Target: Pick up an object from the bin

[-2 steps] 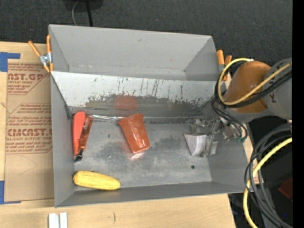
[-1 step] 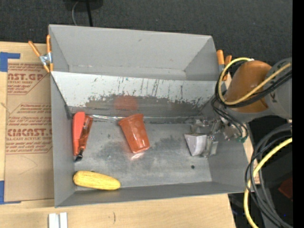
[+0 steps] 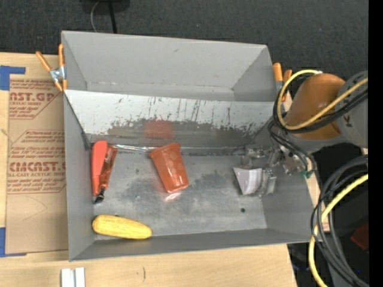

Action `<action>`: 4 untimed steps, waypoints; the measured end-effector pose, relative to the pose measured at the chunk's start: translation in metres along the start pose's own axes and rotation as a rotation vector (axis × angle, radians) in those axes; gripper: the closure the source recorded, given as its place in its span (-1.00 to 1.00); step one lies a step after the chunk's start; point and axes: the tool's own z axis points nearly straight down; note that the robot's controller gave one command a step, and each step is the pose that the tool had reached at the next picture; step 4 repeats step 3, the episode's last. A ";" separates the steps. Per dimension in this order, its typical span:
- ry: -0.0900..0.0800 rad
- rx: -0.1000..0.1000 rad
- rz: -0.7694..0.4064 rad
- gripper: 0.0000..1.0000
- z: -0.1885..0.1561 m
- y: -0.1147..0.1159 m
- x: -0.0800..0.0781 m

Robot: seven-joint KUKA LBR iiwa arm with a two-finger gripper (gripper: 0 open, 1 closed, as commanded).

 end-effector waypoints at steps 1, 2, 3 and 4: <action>-0.001 0.000 0.000 1.00 -0.010 0.000 0.000; -0.002 0.001 0.000 1.00 -0.022 0.000 -0.001; -0.003 0.001 0.000 1.00 -0.031 0.000 -0.001; -0.003 0.001 0.000 1.00 -0.031 0.000 -0.001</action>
Offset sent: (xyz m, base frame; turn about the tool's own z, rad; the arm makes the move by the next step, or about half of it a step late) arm 0.0003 -0.0001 0.0115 0.0000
